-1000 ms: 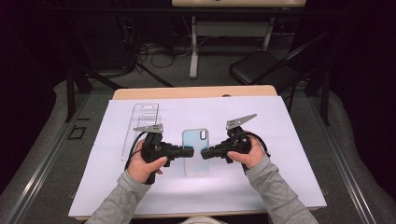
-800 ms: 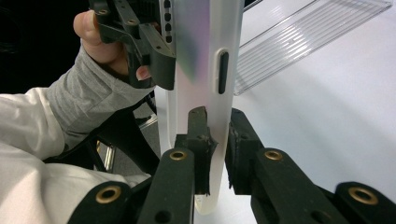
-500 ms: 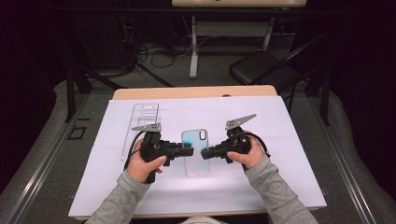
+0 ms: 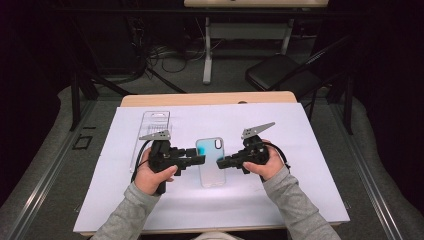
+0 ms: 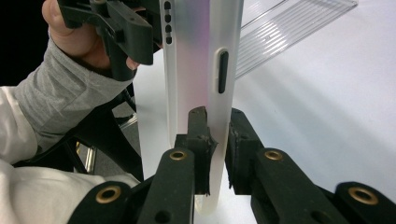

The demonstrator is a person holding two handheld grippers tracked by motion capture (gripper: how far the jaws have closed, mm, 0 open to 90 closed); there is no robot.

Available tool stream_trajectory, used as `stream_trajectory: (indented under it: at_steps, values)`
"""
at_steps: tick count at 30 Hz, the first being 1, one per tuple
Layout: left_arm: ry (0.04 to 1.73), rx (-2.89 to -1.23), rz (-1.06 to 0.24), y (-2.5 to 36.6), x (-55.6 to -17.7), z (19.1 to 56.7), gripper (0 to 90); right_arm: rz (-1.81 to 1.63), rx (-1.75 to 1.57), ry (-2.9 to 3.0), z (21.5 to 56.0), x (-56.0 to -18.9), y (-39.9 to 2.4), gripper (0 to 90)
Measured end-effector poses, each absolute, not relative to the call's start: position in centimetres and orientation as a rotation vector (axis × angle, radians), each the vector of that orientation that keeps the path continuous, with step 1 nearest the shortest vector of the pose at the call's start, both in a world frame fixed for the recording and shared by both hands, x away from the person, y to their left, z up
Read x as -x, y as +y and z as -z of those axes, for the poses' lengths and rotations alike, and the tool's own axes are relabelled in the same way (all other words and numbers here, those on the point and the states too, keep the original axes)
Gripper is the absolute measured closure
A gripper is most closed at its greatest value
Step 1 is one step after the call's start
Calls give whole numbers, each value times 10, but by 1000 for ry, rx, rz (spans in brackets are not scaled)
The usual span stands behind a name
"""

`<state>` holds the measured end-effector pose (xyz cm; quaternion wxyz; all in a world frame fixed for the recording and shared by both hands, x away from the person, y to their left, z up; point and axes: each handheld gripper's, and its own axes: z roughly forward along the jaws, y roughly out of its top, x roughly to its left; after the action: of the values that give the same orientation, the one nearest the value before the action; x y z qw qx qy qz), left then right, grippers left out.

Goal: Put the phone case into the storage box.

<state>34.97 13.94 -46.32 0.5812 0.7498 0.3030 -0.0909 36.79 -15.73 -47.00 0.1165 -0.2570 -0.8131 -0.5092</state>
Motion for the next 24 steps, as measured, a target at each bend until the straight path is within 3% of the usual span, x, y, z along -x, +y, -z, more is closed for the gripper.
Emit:
stream_trajectory:
  at_steps: [10, 24]
  values:
    - [735, -1758, 112, 143, -351, 462, 440, 1495, 790, -2403, 472, -369, -159, 819]
    - [779, -1788, -23, 145, -350, 460, 409, 1529, 904, -2452, 473, -371, -161, 819]
